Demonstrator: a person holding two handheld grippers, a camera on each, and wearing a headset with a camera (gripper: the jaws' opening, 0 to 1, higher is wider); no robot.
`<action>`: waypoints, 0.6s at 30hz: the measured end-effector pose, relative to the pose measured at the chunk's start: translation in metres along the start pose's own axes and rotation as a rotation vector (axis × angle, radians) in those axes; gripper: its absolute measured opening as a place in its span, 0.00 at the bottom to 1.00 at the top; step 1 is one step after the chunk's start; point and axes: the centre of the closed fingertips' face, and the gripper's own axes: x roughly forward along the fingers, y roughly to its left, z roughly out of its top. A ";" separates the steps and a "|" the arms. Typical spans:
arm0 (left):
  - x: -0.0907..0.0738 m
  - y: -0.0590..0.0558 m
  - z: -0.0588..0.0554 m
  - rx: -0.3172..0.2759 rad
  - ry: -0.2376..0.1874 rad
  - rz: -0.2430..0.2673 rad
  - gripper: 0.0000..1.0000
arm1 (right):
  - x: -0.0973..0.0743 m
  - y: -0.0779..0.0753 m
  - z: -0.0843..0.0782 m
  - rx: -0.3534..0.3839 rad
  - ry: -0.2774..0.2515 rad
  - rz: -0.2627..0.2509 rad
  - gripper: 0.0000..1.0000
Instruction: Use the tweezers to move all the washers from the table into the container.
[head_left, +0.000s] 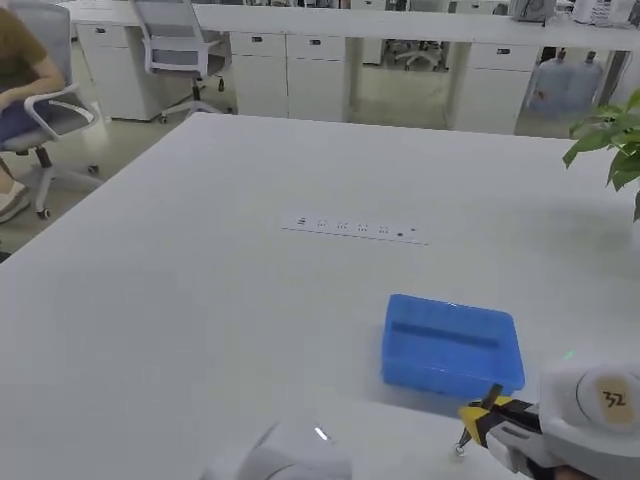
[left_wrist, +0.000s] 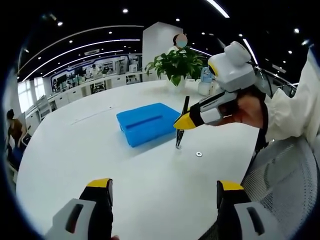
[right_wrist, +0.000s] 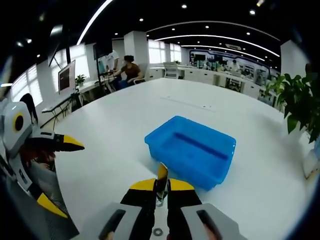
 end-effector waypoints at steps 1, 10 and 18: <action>0.000 0.000 0.000 -0.004 -0.001 0.000 0.87 | -0.001 -0.001 0.002 0.001 -0.003 0.001 0.04; -0.004 0.001 0.004 -0.018 -0.021 -0.007 0.86 | -0.018 -0.018 0.041 -0.018 -0.086 -0.020 0.04; -0.009 0.010 0.006 -0.031 -0.031 0.026 0.83 | -0.022 -0.039 0.073 -0.007 -0.154 -0.046 0.04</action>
